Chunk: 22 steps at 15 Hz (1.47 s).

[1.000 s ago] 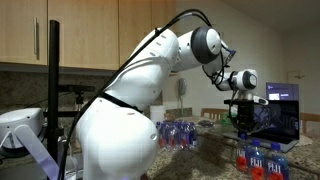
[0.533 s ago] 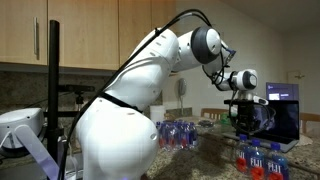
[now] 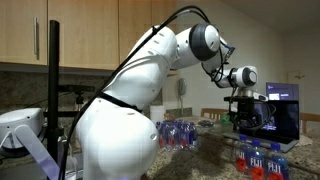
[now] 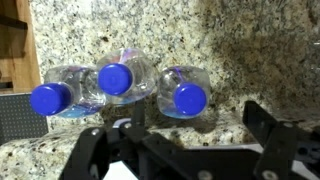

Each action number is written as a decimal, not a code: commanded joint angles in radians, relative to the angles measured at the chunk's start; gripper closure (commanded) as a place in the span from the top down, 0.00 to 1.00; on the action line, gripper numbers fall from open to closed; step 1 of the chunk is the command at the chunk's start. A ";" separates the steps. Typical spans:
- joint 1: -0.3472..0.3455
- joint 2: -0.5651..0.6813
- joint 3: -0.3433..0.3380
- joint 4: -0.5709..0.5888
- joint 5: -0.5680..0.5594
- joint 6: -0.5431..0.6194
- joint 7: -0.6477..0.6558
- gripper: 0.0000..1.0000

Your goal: Move the three bottles to the right, one at a time

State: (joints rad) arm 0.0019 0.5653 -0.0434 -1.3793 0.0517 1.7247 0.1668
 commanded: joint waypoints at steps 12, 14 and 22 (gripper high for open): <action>-0.091 -0.117 0.000 -0.066 0.013 -0.258 -0.188 1.00; -0.095 -0.104 -0.001 -0.056 0.005 -0.297 -0.201 1.00; -0.085 -0.068 -0.008 -0.053 -0.026 -0.297 -0.191 1.00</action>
State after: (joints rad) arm -0.0832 0.4935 -0.0483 -1.4211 0.0464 1.4104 -0.0082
